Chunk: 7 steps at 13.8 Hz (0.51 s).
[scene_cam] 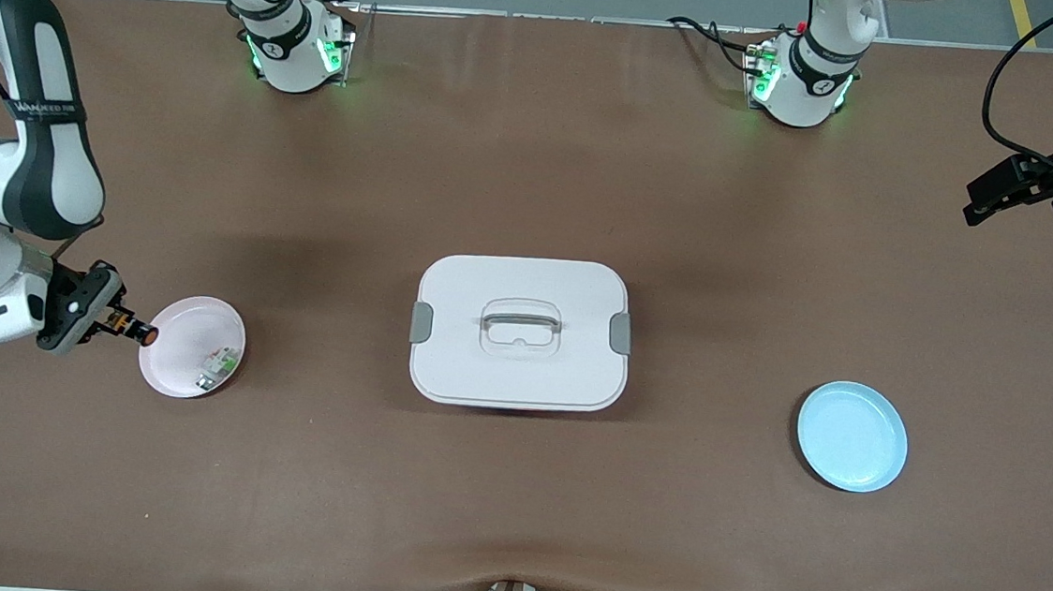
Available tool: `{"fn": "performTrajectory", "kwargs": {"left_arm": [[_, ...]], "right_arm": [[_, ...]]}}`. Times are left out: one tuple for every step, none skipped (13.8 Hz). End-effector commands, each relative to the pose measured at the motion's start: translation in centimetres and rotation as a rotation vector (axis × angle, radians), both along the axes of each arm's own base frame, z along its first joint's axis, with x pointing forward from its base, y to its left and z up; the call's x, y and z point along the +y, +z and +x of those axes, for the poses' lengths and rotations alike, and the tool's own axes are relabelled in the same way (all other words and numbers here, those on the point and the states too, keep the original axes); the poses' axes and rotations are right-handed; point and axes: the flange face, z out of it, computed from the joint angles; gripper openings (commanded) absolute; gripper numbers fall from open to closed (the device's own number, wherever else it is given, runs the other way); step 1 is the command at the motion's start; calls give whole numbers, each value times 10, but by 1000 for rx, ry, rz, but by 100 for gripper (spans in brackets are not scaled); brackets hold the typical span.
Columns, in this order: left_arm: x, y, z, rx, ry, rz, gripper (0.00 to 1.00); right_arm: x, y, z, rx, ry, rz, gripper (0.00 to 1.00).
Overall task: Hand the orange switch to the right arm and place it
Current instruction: 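Lower the orange switch onto the pink plate with the right gripper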
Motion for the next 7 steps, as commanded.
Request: {"fn": "performTrajectory", "kwargs": {"left_arm": [[4, 3, -2, -32, -57, -16, 100], [9, 2, 1, -48, -64, -18, 100], [10, -1, 2, -60, -72, -26, 100], [9, -4, 4, -69, -73, -36, 100], [9, -4, 5, -85, -72, -41, 100], [9, -4, 7, -92, -72, -41, 100], [7, -4, 7, -93, -67, -42, 100]], "right_arm": [[0, -13, 9, -5, 23, -3, 0], [-1, -21, 11, 3, 23, -1, 0], [-1, -30, 13, 8, 21, 3, 0], [-2, -38, 17, 8, 21, 5, 0], [-1, -44, 18, 10, 23, 4, 0], [0, -48, 19, 8, 24, 4, 0], [1, -53, 18, 14, 26, 7, 0]]}}
